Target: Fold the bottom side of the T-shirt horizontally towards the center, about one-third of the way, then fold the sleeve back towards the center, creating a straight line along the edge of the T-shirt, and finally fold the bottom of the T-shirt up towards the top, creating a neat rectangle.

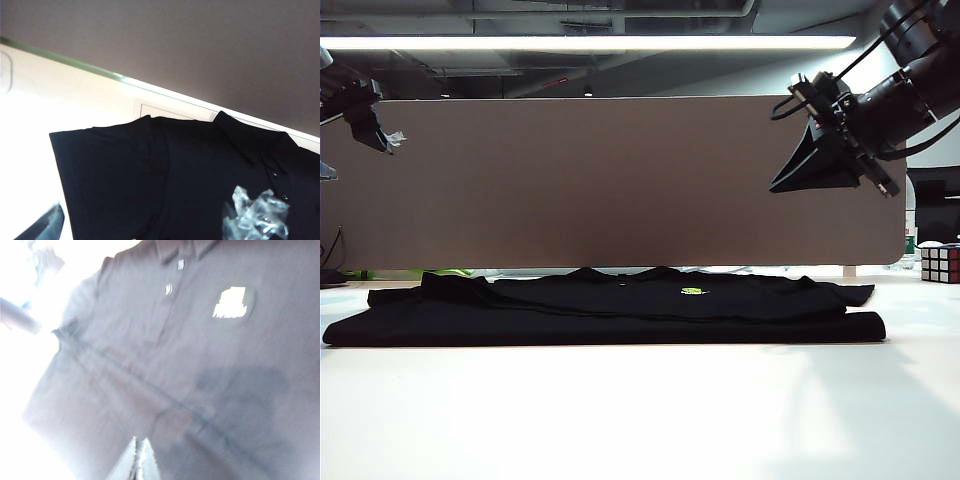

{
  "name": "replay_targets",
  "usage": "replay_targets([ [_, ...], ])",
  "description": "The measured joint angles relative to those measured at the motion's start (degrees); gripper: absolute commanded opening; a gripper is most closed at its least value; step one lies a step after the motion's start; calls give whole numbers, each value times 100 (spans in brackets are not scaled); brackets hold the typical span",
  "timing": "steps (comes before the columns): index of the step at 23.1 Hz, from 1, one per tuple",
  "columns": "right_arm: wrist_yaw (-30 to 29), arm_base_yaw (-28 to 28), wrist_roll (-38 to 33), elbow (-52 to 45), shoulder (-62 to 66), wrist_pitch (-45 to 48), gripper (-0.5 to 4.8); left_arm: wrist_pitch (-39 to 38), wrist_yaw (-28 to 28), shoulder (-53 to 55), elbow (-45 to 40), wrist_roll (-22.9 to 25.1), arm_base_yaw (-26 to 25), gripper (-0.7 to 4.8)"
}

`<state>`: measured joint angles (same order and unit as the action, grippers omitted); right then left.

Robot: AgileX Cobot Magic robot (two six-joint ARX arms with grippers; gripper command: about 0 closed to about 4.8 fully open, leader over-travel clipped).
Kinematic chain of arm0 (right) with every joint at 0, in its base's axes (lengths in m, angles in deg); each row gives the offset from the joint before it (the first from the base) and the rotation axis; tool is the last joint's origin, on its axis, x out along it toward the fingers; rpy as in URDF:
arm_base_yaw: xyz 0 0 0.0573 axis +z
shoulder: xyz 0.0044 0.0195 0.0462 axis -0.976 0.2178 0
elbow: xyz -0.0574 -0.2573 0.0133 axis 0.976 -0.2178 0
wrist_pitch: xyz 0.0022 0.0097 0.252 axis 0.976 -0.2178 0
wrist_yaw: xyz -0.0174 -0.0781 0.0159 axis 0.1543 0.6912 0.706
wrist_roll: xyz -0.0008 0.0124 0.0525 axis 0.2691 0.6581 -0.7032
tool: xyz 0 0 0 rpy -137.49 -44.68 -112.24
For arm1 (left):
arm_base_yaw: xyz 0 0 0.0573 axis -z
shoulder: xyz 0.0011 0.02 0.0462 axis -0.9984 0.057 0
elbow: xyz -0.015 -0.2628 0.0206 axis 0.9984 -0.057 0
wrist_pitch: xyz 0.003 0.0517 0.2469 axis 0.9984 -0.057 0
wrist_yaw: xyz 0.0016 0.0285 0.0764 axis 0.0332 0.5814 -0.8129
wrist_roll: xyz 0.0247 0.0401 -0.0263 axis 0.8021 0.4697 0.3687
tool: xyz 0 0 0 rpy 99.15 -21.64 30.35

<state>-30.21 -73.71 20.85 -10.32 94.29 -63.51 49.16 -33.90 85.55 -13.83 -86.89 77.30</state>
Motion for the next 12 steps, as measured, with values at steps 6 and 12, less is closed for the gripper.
replay_targets([
  [6,-11,-841,-39,0,212,181,65,-120,616,234,0,0,-72,393],
  [12,234,-960,-393,164,1034,866,135,1537,634,1681,140,-457,-173,394],
])
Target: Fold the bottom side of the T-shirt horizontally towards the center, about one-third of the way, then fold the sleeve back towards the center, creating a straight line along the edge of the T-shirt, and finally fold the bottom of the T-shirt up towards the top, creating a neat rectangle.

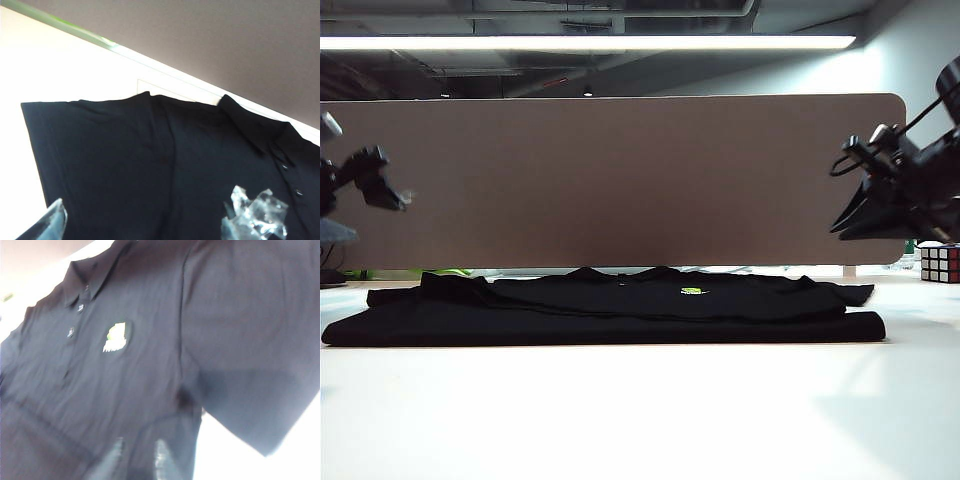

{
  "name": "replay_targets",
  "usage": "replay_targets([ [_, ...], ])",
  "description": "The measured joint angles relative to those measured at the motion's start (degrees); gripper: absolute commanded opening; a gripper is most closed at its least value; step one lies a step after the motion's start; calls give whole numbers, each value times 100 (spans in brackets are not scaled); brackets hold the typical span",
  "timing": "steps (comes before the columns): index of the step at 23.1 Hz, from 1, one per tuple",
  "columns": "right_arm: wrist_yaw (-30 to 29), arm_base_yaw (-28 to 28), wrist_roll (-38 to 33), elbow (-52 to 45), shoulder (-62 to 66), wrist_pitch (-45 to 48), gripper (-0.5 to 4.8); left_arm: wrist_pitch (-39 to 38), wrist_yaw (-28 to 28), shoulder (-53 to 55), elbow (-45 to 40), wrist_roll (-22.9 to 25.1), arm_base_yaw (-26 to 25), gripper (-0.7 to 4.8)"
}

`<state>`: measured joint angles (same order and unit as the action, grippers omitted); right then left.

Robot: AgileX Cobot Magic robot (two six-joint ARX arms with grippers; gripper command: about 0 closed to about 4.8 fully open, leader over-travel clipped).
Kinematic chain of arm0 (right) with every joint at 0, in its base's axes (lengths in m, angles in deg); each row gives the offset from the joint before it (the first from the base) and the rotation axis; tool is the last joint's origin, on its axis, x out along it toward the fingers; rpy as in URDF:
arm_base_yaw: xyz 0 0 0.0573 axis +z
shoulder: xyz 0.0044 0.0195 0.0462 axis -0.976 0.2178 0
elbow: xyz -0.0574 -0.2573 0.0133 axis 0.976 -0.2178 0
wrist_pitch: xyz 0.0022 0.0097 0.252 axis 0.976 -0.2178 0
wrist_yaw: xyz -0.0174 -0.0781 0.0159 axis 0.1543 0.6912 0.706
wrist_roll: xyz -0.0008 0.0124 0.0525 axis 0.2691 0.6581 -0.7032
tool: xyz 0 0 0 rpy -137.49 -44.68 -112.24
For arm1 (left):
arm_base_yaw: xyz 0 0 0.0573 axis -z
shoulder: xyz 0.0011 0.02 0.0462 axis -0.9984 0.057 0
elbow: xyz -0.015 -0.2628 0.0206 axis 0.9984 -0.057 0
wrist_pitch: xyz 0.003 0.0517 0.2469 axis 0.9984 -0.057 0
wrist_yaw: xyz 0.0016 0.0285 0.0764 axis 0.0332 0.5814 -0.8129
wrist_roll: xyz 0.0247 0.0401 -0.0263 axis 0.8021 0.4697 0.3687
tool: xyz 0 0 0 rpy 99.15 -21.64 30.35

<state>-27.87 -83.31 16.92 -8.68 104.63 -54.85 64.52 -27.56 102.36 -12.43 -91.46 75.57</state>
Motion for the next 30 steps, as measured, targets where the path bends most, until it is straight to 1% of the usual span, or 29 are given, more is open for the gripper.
replay_targets([
  [1,20,-4,-46,247,243,48,150,4,87,280,208,-24,-26,395],
  [3,31,-44,-101,811,673,44,149,-129,227,662,658,-39,-35,395],
  [6,251,-118,-151,1285,1064,-92,149,-142,208,846,1062,-37,-13,394],
  [7,280,-181,-278,1429,1209,-109,149,-210,179,944,1266,-35,-22,395],
  [8,282,-291,-448,1585,1384,-129,149,-446,173,1045,1491,-35,-24,394],
  [10,278,-415,-544,1613,1499,-179,149,-682,199,1237,1808,-37,-22,394],
  [13,302,-455,-610,1666,1556,-199,149,-920,219,1456,2164,-37,-20,395],
  [14,297,-483,-675,1676,1587,-166,149,-1108,219,1593,2385,-37,-22,395],
  [18,275,-603,-1040,1790,1707,-339,149,-1510,221,1836,2664,-37,-17,395],
  [26,328,-649,-1073,2000,1711,-595,149,-1893,205,2218,3027,-37,-24,395],
  [30,321,-649,-1104,2144,1921,-608,149,-1971,236,2308,3075,-37,-20,395],
])
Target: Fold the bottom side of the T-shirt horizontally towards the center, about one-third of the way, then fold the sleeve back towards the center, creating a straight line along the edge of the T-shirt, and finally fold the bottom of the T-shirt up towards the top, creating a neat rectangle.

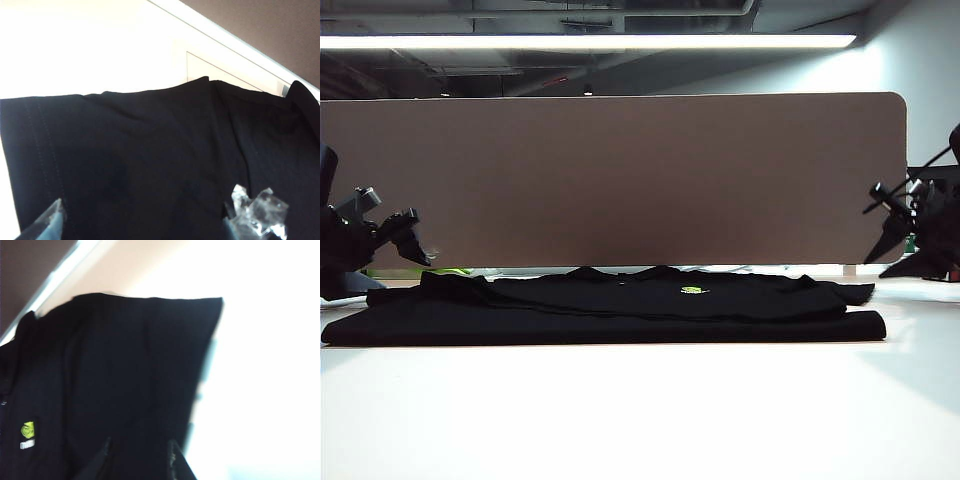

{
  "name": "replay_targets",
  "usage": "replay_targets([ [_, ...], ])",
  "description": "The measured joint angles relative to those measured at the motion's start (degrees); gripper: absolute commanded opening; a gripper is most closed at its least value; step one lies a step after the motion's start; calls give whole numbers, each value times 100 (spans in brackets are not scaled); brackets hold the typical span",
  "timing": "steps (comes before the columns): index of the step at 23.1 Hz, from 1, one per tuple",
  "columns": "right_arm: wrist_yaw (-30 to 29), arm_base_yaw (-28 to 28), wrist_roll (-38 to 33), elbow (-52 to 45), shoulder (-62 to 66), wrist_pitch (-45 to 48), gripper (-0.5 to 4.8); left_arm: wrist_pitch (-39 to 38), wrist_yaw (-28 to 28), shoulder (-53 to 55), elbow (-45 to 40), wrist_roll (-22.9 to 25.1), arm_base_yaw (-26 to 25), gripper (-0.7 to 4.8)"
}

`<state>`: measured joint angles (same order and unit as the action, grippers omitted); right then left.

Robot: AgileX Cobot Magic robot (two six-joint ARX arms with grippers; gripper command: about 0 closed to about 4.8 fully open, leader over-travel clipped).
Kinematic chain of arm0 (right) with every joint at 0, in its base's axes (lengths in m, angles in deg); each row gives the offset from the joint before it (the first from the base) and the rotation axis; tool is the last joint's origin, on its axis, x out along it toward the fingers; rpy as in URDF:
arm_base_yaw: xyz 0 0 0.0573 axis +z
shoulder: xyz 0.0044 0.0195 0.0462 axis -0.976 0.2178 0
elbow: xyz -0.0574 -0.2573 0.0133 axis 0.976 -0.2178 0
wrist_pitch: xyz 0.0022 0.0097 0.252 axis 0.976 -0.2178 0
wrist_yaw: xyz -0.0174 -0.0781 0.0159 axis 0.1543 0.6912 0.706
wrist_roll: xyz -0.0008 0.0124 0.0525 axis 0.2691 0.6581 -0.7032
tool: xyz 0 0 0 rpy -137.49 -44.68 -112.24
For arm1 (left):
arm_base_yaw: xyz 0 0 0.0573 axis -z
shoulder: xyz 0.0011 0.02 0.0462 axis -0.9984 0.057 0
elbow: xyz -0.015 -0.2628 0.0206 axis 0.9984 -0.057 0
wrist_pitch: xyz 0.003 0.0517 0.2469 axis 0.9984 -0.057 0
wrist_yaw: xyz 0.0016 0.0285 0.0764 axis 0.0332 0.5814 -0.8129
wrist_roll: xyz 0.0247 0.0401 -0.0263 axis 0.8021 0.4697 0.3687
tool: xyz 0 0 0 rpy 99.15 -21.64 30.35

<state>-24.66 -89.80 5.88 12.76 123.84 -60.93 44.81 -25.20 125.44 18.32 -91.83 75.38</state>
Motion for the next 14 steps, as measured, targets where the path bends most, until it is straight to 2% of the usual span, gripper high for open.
replay_targets([
  [14,-68,15,-111,310,452,105,149,-96,-404,2,35,63,-4,395],
])
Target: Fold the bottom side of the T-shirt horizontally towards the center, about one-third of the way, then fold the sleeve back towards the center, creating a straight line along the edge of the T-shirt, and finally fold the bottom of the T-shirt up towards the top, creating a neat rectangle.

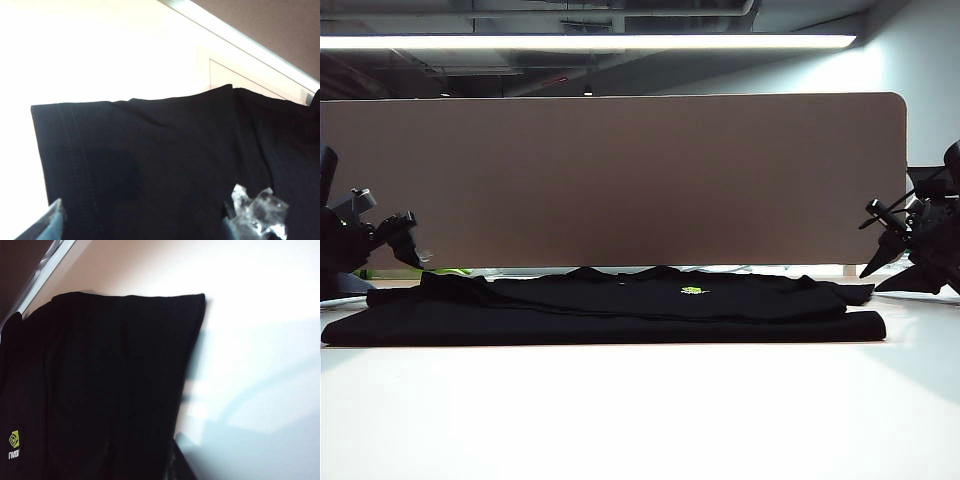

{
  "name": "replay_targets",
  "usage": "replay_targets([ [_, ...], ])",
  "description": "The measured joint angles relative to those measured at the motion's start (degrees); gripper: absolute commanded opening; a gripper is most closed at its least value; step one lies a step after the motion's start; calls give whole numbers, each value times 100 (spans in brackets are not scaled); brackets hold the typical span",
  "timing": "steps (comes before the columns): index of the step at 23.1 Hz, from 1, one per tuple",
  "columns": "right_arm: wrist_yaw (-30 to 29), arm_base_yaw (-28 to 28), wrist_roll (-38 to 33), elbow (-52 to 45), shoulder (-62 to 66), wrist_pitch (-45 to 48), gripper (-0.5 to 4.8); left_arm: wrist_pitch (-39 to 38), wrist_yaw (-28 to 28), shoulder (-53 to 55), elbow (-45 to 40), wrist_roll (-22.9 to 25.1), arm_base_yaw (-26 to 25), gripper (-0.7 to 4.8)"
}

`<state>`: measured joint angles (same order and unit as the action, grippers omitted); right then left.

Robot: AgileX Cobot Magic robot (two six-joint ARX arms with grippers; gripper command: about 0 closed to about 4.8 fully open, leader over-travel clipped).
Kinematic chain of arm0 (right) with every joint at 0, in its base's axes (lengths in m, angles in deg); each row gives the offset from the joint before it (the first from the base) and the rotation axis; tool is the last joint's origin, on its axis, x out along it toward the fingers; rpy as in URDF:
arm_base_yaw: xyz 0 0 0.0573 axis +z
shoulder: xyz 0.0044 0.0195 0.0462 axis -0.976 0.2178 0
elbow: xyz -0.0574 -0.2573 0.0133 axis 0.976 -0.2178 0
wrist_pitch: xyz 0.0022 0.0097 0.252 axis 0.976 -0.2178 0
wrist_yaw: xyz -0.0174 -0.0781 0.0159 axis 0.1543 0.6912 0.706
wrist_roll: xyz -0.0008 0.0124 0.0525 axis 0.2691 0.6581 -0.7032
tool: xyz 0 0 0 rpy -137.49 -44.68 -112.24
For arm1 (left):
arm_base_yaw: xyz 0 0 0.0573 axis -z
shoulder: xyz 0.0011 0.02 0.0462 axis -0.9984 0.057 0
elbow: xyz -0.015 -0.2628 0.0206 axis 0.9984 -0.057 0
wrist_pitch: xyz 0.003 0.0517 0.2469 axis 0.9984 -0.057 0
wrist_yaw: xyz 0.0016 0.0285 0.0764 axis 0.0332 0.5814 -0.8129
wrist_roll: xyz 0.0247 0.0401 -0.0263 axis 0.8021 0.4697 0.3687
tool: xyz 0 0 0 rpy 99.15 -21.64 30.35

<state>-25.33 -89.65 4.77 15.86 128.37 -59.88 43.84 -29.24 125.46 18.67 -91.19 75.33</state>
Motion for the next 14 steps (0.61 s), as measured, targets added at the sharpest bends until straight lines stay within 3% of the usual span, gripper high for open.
replay_targets([
  [14,-197,284,-120,-2,35,205,149,-326,-304,-9,35,459,68,395],
])
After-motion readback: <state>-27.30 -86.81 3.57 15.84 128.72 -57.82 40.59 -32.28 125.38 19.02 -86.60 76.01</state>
